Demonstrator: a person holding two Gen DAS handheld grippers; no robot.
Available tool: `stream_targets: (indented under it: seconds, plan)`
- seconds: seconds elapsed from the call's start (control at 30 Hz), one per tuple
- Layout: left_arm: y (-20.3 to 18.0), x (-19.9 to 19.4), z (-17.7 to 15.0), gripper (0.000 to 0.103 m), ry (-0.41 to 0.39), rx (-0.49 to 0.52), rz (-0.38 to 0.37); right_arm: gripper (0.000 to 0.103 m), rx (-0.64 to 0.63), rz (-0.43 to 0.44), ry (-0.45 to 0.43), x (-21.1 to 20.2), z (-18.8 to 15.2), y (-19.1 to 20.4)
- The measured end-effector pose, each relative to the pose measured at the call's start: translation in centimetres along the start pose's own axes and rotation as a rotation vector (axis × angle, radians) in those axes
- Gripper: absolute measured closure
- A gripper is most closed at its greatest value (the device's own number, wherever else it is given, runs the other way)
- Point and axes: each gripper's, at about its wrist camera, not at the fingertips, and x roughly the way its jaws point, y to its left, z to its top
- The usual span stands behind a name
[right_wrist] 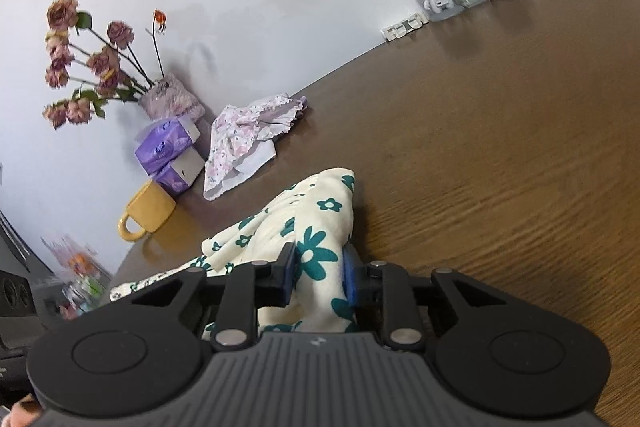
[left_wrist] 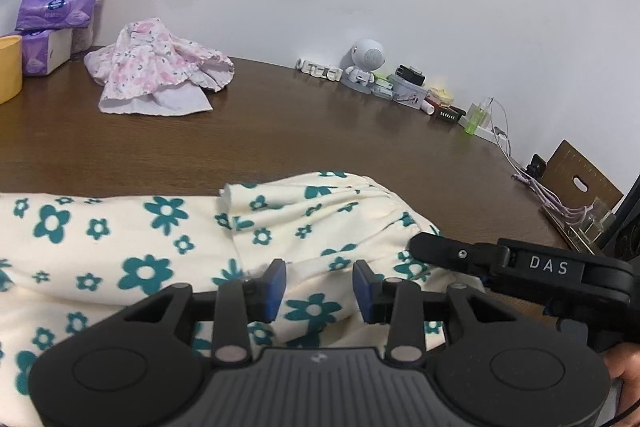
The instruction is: Fold clothes
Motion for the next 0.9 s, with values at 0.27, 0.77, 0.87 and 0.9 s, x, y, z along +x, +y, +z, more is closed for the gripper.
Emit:
stream_targets:
  seconds: [0.27, 0.77, 0.87, 0.9]
  plan:
    - [0.6, 0.0, 0.7, 0.075, -0.001, 0.022, -0.006, 0.08, -0.088, -0.07, -0.003, -1.0, 1.6, 2.0]
    - [-1.1, -3.7, -1.6, 0.047, -0.034, 0.363, -0.186, 0.08, -0.177, -0.146, -0.032, -1.4, 1.7, 5.4]
    - [-3.1, -1.9, -2.5, 0.049, -0.003, 0.506, -0.092, 0.08, -0.179, -0.148, -0.037, -1.5, 1.7, 5.7]
    - [-3.4, -1.4, -2.6, 0.067, 0.007, 0.524, -0.06, 0.08, -0.179, -0.149, -0.038, -1.5, 1.7, 5.8]
